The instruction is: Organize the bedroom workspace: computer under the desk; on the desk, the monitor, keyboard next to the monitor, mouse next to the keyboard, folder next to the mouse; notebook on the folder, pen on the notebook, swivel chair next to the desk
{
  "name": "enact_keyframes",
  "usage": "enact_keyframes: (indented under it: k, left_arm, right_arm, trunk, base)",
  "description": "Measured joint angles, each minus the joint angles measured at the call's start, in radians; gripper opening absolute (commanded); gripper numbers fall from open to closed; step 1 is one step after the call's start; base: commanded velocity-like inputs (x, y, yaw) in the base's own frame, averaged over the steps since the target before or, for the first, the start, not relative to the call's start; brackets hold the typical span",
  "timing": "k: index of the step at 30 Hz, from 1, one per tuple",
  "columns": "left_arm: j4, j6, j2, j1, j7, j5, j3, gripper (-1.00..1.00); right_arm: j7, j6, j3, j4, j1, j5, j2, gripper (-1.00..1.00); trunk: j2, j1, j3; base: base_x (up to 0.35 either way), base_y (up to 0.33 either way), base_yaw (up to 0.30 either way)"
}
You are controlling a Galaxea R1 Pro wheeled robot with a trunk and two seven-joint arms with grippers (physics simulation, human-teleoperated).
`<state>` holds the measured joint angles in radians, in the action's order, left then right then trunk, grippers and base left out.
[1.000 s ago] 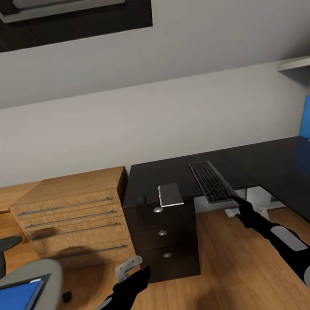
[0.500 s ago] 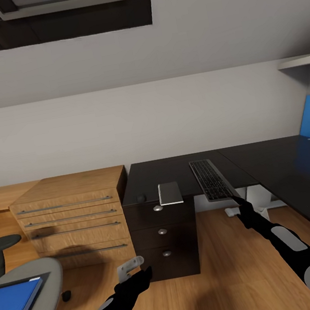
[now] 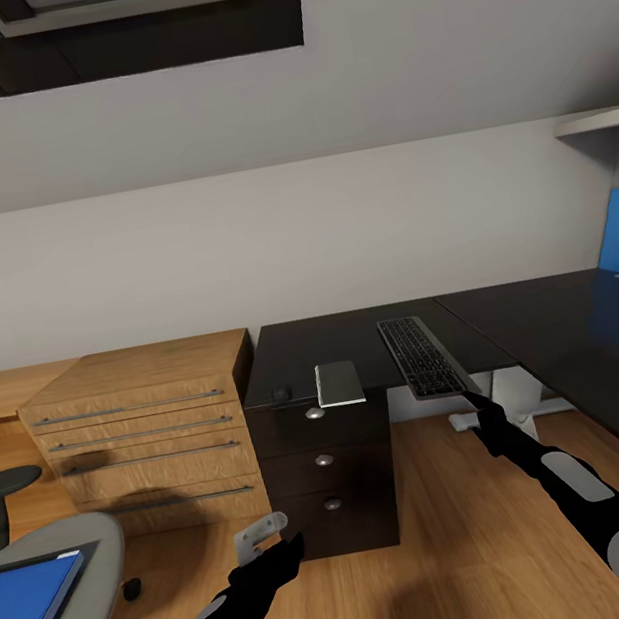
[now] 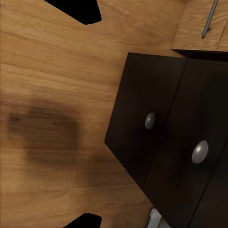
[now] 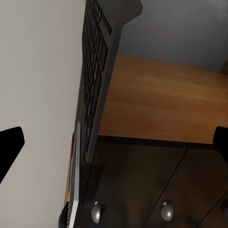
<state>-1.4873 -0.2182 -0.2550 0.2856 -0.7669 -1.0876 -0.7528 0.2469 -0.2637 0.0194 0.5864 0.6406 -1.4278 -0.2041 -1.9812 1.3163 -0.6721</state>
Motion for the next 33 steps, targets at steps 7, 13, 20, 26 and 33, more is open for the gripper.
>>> enact_keyframes:
  k: [7, 13, 20, 26, 33]
  left_arm:
    - [0.001, 0.0, 0.0, 0.0, 0.0, -0.001, 0.0, 1.0]
    - [0.002, 0.0, 0.0, 0.0, 0.0, -0.002, 0.0, 1.0]
    - [0.002, 0.0, 0.0, 0.0, 0.0, -0.003, 0.0, 1.0]
    - [0.003, 0.0, 0.0, 0.0, 0.0, -0.003, 0.0, 1.0]
    - [0.004, 0.0, -0.003, 0.0, -0.001, -0.002, 0.001, 1.0]
  right_arm:
    - [0.0, 0.0, 0.0, 0.0, 0.0, 0.001, 0.0, 1.0]
    - [0.0, 0.0, -0.001, 0.0, 0.0, 0.001, 0.0, 1.0]
    - [0.0, 0.0, -0.001, 0.0, 0.0, 0.001, 0.0, 1.0]
    - [0.0, 0.0, -0.001, 0.0, 0.0, 0.001, 0.0, 1.0]
    - [0.0, 0.0, 0.0, 0.0, 0.0, 0.001, 0.0, 1.0]
  trunk:
    - [0.0, 0.0, 0.0]
    - [0.0, 0.0, 0.0]
    - [0.0, 0.0, 0.0]
    - [0.0, 0.0, 0.0]
    - [0.0, 0.0, 0.0]
  base:
    - [0.004, 0.0, 0.0]
    - [0.172, 0.0, 0.0]
    - [0.054, 0.0, 0.0]
    - [0.166, 0.0, 0.0]
    - [0.074, 0.0, 0.0]
